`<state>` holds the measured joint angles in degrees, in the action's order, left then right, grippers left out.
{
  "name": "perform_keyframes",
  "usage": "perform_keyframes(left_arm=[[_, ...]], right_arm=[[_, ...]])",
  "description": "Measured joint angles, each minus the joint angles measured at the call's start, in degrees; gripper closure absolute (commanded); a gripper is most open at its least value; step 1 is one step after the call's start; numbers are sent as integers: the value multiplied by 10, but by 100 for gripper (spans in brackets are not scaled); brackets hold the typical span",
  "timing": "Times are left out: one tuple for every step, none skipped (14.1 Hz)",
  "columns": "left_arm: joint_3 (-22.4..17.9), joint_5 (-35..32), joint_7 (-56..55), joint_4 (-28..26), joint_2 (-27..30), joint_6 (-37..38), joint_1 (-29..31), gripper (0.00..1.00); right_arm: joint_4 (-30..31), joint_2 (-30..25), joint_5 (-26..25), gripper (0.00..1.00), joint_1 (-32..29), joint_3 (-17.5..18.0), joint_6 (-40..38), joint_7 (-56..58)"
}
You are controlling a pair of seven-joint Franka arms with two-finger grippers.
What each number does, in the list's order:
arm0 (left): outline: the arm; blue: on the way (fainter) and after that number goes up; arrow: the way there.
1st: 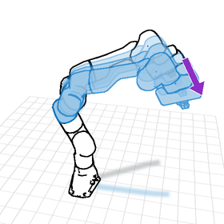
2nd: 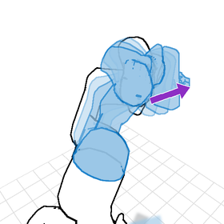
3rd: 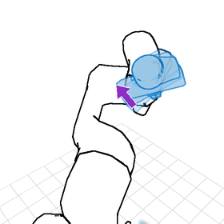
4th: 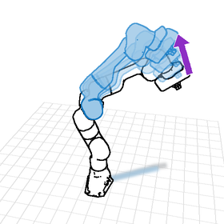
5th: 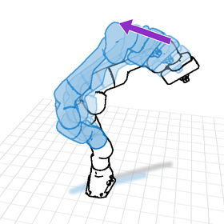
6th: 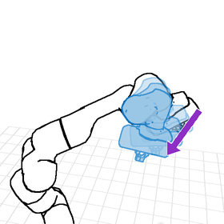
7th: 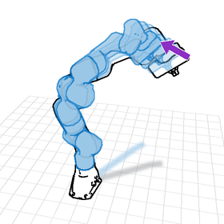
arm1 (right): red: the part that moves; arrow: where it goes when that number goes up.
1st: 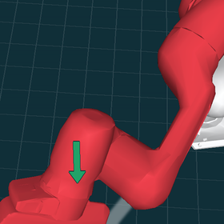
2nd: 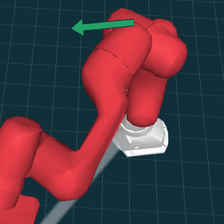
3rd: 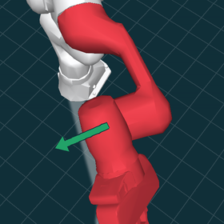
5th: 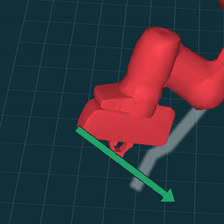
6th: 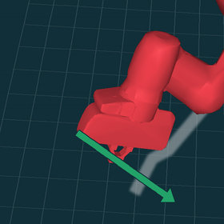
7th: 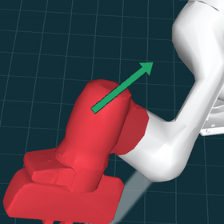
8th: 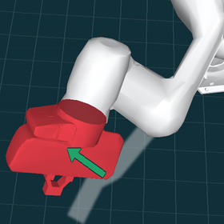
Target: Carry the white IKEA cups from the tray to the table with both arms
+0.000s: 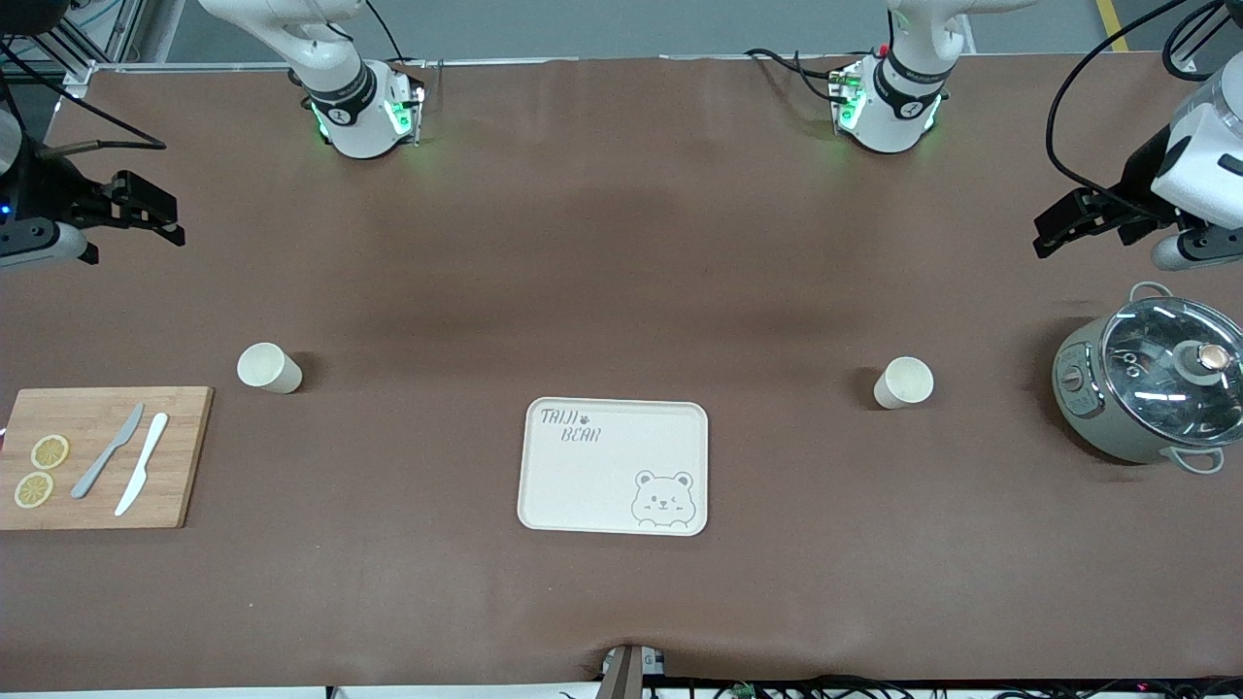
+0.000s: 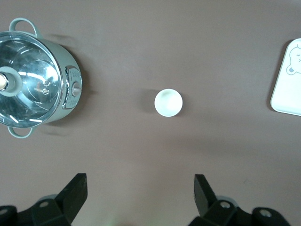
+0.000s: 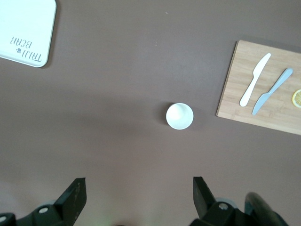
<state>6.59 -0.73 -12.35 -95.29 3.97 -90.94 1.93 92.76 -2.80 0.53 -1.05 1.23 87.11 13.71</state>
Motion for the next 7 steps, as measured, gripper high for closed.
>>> perform_keyframes(left_arm=[[0,0,1,1,0,-1,0,0],[0,0,1,2,0,-3,-1,0],[0,0,1,4,-1,-4,-2,0],[0,0,1,6,-2,-5,-3,0],[0,0,1,8,-3,-6,-3,0],[0,0,1,9,-4,-9,-3,0],[1,0,1,10,-5,-10,-3,0]], right_arm=[[-1,0,0,0,0,-2,0,3],[-1,0,0,0,-1,-4,0,1],[-1,0,1,0,-2,-4,-3,-11],[-1,0,3,0,-1,-3,-8,-43],[-2,0,3,0,2,0,-11,-77],[-3,0,3,0,5,2,-13,-100],[-4,0,3,0,7,4,-13,-112]])
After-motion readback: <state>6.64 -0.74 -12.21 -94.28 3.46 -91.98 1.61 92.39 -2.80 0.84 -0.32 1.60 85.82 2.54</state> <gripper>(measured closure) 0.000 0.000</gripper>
